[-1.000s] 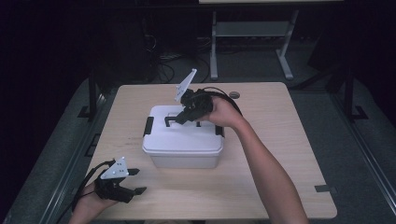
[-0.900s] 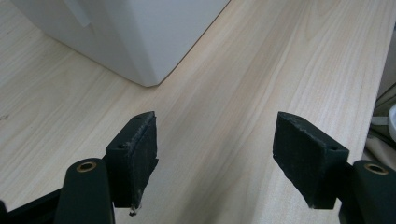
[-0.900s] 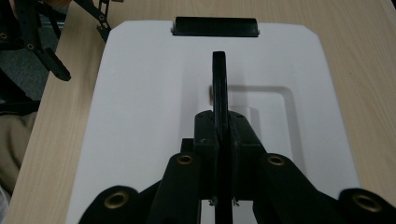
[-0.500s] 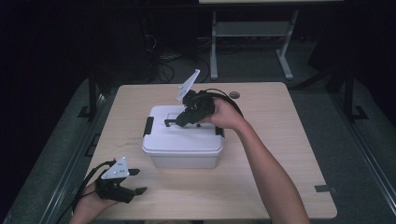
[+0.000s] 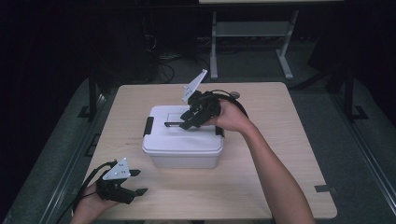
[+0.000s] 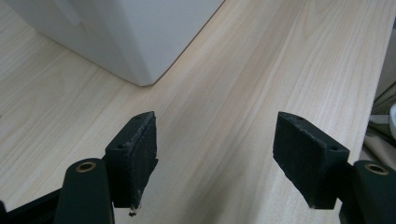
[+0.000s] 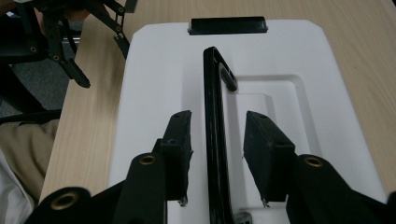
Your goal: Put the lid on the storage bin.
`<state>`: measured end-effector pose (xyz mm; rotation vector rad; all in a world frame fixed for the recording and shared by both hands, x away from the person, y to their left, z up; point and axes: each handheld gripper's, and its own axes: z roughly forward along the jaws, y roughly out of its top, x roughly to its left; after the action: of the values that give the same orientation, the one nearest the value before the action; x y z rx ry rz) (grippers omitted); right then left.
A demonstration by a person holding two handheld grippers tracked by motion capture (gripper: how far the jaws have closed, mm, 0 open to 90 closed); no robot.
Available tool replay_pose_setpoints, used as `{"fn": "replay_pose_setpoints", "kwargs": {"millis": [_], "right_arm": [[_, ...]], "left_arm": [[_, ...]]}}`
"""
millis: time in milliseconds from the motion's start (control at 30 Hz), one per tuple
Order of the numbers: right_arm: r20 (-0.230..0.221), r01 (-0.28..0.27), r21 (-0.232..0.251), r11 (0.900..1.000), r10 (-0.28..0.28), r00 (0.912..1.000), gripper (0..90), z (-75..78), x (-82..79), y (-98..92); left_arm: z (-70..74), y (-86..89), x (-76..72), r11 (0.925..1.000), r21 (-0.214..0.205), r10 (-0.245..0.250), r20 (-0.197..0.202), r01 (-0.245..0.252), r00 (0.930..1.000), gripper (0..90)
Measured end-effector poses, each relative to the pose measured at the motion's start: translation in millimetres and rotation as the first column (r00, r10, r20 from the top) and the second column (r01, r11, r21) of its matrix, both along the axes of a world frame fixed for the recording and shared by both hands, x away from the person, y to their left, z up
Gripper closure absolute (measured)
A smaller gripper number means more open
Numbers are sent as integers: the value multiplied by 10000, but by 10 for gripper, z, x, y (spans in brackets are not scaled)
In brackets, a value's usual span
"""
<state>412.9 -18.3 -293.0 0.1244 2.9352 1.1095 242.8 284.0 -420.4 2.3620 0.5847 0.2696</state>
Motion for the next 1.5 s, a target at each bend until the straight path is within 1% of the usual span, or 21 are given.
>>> {"fn": "replay_pose_setpoints", "kwargs": {"millis": [133,267,467,533,767,1033,1233,1500], "right_arm": [[-18,67,41,10000,-67,10000,582,45,-22,-48],[81,114,3,9999,-114,9999,570,77,-54,-94],[72,285,10,9996,-285,9996,560,132,-80,-171],[114,303,72,9995,-303,9995,558,143,-85,-195],[169,388,43,9992,-388,9991,551,176,-109,-255],[106,412,38,9991,-413,9991,542,204,-132,-309],[158,450,61,9990,-451,9989,541,236,-161,-367],[172,612,42,9981,-613,9980,535,274,-195,-464]], "left_arm": [[6,6,-1,10000,-81,23,10,-23,10000,301],[-1,-2,-1,10000,-50,25,-6,-25,10000,301],[0,9,2,10000,-62,62,-4,-62,10000,300],[0,13,4,10000,-62,66,1,-66,10000,300],[-2,14,6,9999,-74,71,-8,-71,10000,300],[-3,20,7,9999,-83,83,-38,-83,10000,299],[-5,12,5,9999,-87,84,-52,-85,10000,299],[-4,14,8,9999,-93,82,-52,-82,10000,299]]}}
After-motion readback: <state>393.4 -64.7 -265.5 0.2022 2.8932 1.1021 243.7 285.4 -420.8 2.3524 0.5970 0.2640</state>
